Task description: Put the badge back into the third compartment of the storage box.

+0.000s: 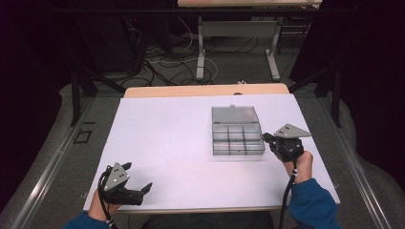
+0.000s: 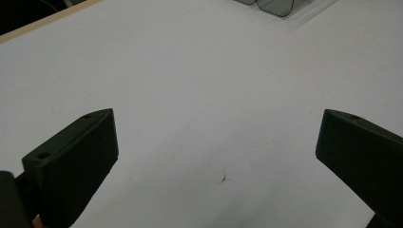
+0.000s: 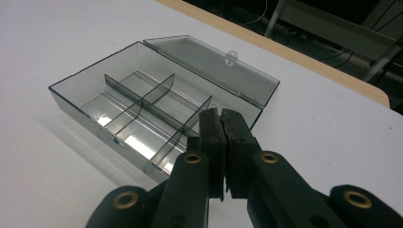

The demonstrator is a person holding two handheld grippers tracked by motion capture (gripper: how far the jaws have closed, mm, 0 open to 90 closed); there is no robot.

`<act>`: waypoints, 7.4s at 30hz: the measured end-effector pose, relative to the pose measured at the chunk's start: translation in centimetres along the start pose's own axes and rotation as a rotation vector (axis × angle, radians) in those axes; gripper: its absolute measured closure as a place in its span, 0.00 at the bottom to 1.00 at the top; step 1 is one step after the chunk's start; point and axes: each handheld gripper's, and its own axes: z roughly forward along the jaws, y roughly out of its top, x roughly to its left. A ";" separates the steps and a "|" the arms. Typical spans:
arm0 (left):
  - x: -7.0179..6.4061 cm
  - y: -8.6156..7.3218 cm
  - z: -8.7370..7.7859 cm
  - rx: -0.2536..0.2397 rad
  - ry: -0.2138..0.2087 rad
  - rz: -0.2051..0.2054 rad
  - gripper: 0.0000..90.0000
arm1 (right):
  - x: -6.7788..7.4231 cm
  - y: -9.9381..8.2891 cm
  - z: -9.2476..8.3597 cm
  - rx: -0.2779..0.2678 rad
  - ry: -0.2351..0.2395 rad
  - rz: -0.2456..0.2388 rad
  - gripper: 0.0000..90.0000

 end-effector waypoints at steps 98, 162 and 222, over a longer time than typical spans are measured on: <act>0.1 0.0 0.3 -0.003 0.008 0.009 0.00 | -0.5 3.0 9.4 0.267 0.034 0.007 0.99; 0.0 -0.1 0.1 -0.002 0.005 -0.001 0.01 | 0.5 0.9 11.7 0.321 -0.009 -0.050 0.95; 0.0 0.0 0.2 -0.001 -0.004 0.007 0.01 | 2.1 -1.2 -2.9 0.122 0.301 -0.007 0.00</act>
